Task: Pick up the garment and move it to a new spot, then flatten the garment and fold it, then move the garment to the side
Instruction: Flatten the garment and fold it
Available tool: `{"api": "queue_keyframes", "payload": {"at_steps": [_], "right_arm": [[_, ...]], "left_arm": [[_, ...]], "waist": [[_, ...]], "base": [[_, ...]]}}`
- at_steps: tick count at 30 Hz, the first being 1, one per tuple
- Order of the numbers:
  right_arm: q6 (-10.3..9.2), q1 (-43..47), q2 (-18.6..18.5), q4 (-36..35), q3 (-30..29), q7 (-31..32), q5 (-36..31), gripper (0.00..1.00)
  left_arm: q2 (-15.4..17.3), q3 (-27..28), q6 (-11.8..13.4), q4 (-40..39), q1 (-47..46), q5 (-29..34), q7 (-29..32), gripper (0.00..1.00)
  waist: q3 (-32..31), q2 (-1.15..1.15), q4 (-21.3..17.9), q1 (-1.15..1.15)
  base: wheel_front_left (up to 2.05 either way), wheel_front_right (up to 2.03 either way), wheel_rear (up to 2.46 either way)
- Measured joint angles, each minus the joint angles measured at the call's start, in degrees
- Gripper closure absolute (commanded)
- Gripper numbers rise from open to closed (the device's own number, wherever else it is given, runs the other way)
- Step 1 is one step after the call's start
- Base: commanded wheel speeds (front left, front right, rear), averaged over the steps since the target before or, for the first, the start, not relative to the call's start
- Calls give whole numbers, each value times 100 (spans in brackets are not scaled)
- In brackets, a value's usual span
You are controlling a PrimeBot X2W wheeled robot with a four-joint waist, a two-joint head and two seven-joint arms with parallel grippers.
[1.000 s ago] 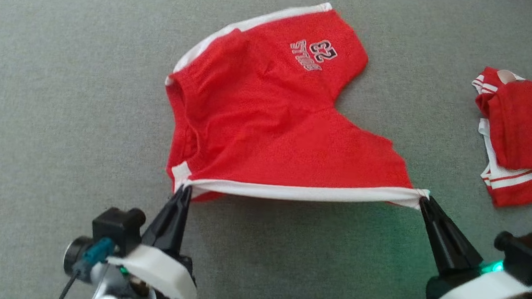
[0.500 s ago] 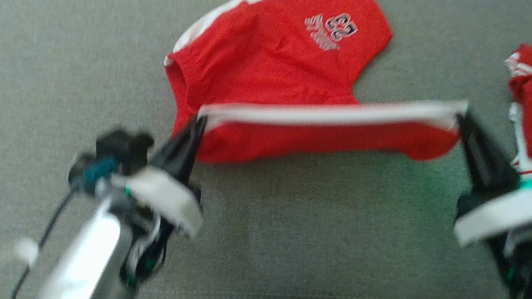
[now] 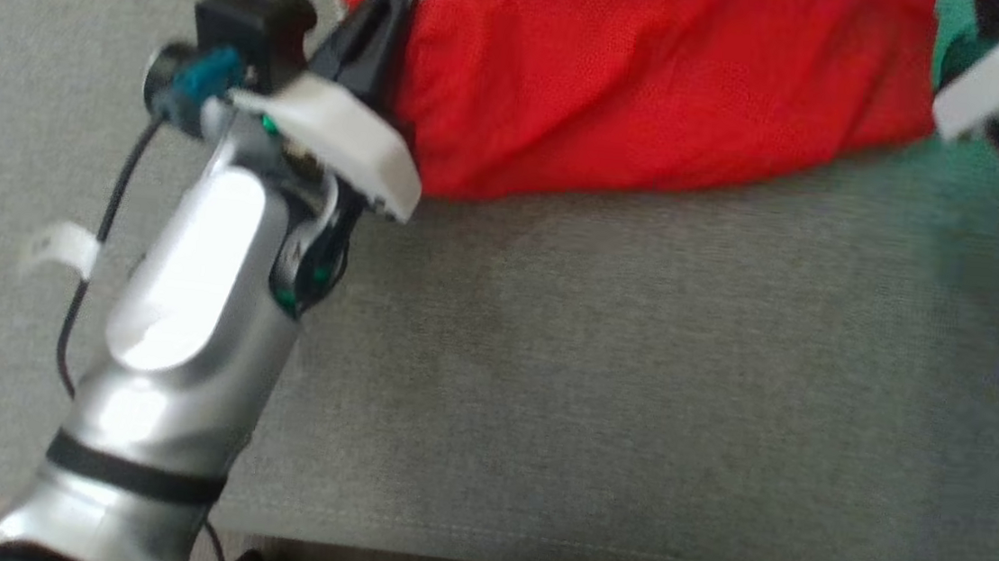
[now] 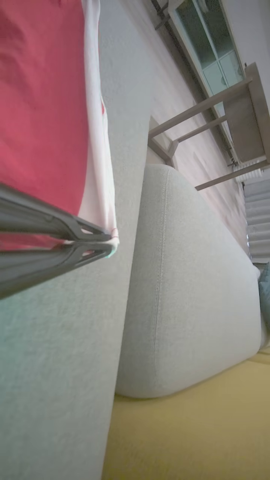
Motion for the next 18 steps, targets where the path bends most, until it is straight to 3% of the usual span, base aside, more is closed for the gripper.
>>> {"api": "queue_keyframes", "payload": {"at_steps": [7, 16, 17, 18], "right_arm": [[0, -1323, -98, 1258, 801, -394, 238, 100], [0, -2001, -68, 2519, 1624, -818, 594, 100], [0, -2033, -45, 2642, 1680, -882, 615, 74], [0, -2067, -13, 2757, 1736, -938, 645, 27]], "left_arm": [[-174, 0, -27, 706, -736, -121, -199, 100], [-294, -230, -164, 1644, -1227, -475, -433, 98], [-294, -269, -183, 1737, -1269, -500, -436, 63], [-294, -298, -196, 1805, -1300, -533, -467, 0]], "waist": [[299, 0, 339, 0], [439, 0, 512, 0], [440, 0, 510, 0], [439, 0, 504, 0]], "base": [[0, 0, 0], [0, 0, 0], [0, 0, 0], [0, 0, 0]]}}
